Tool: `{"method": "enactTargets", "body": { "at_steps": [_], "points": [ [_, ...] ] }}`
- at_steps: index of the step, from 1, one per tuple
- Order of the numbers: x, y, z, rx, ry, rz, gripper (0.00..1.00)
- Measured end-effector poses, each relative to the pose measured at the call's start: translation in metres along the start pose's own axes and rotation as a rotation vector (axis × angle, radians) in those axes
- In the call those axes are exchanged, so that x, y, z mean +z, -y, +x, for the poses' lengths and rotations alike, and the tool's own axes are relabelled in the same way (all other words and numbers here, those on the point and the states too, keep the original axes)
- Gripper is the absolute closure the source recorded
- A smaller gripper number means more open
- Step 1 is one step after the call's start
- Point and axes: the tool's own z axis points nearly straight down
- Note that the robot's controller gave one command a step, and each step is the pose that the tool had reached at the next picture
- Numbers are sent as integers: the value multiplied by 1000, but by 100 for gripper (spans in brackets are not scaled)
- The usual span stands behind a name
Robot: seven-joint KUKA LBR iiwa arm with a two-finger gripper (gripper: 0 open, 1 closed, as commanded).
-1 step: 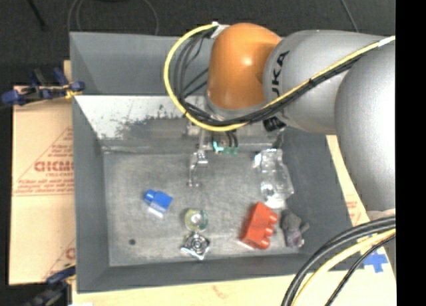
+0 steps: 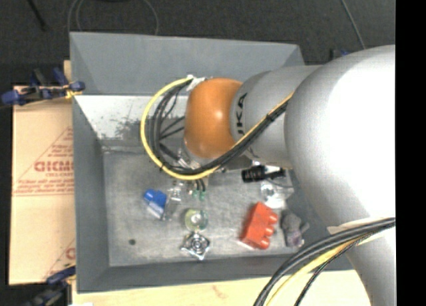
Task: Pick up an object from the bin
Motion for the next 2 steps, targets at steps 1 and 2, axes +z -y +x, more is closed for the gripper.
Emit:
{"method": "enactTargets", "body": {
  "at_steps": [1,2],
  "points": [
    [5,-17,0,-227,11,1,0],
    [5,-31,8,-337,10,1,0]
  ]
}}
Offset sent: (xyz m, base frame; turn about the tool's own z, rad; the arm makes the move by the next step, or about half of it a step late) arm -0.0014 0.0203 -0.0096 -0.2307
